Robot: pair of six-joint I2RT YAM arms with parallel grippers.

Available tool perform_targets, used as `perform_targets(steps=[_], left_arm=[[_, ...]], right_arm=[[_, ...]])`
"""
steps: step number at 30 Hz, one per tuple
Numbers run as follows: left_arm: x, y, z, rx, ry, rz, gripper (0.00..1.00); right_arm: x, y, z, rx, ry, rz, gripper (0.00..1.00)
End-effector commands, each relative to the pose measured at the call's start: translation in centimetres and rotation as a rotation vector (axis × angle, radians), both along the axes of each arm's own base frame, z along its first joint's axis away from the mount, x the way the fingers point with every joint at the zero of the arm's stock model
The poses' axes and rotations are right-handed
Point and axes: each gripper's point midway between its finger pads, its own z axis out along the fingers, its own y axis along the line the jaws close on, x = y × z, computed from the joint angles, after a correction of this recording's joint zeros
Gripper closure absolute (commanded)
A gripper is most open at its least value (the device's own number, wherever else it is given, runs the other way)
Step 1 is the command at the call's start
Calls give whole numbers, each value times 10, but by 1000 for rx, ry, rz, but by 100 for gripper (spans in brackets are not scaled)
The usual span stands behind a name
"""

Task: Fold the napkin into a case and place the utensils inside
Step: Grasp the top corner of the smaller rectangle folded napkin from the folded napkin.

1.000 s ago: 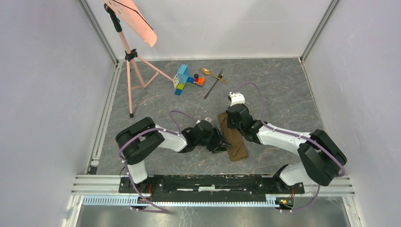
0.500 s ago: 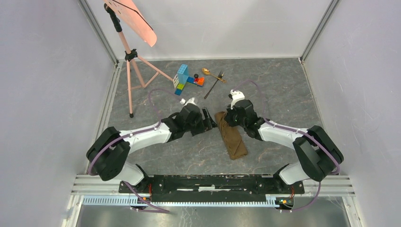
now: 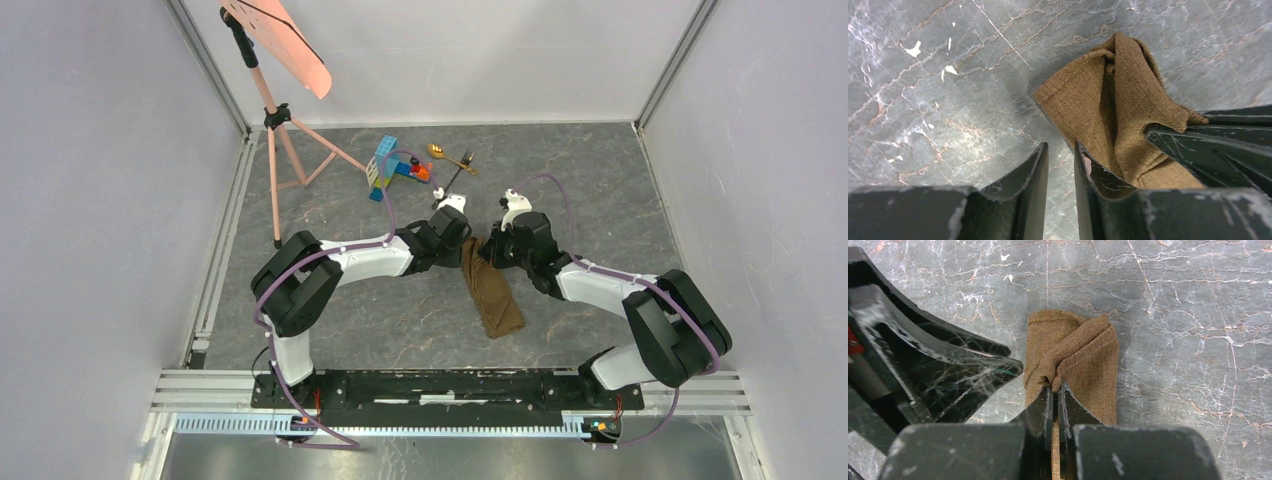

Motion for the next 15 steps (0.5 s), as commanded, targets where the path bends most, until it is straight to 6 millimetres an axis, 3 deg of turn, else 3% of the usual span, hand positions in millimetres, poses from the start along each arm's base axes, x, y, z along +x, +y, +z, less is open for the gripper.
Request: perform_targets(steps=[1,6,15], left_arm=[[18,-6,15,129,-148,-94,68],[20,-17,23,168,-213,-107,65],[28,-25,19,218,-245,-127,64]], right_arm=[[2,5,17,56,-39,10,100],[3,6,18,59,-42,10,100],[2,5,17,58,-42,10,100]])
